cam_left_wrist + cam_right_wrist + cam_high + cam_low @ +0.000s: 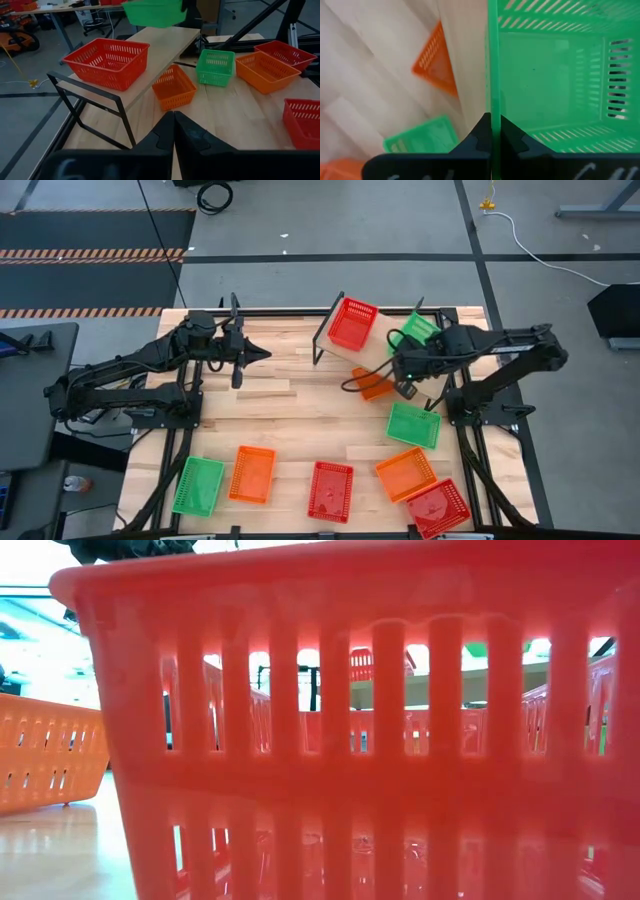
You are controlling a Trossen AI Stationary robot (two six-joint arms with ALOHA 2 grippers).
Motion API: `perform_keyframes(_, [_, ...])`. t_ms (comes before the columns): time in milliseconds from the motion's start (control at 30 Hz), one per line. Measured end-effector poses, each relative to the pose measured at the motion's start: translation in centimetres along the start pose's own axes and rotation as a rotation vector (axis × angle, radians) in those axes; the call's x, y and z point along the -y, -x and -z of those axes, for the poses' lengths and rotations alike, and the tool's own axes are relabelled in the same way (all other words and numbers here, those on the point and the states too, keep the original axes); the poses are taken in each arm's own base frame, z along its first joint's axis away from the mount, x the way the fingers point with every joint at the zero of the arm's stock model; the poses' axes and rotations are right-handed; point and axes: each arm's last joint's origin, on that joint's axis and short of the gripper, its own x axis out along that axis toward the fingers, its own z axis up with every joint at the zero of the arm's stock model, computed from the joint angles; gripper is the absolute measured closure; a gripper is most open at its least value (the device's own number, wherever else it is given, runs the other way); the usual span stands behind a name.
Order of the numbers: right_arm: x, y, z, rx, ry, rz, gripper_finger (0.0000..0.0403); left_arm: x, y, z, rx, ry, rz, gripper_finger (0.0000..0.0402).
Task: Stack baskets on shelf by color
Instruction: Put the middle green bin on the shelf
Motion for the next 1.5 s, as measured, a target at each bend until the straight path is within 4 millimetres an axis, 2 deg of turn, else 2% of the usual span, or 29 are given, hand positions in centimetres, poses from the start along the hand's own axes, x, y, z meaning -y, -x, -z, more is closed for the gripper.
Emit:
perform_keyframes(233, [0.4,-1.4,2.3,-0.050,0.088,0.017,0.0391,0.0,0.0,0.1,-0.005,0.002,0.002,0.0382])
perform_keyframes(433, [0.2,-2.1,3.2,-0.084,0.178,0.011,0.0391,0.0,0.0,0.1,-0.005,0.002,0.002,0.0388])
perform_keyframes(667, [0.6,-1.9,3.7,-0.061,0.156,0.001,0.0391,0.0,0.0,0.1,-0.007,0.003,0.002,0.0385])
perform_keyframes(900, [-0.6,-2.6,1.9,0.081,0.192,-0.023,0.0392,0.0,0.0,0.0,0.002,0.000,0.000,0.0386])
perform_keyframes(1233, [-1.1,-6.3,-1.4,-0.005,0.263,0.058,0.0392,0.0,0.0,0.1,-0.014,0.005,0.004,0.0381])
perform_keyframes(1500, [-0.4,-6.7,-2.9,0.019,0.215,-0.043,0.0383,0.0,0.0,0.1,-0.012,0.005,0.003,0.0385])
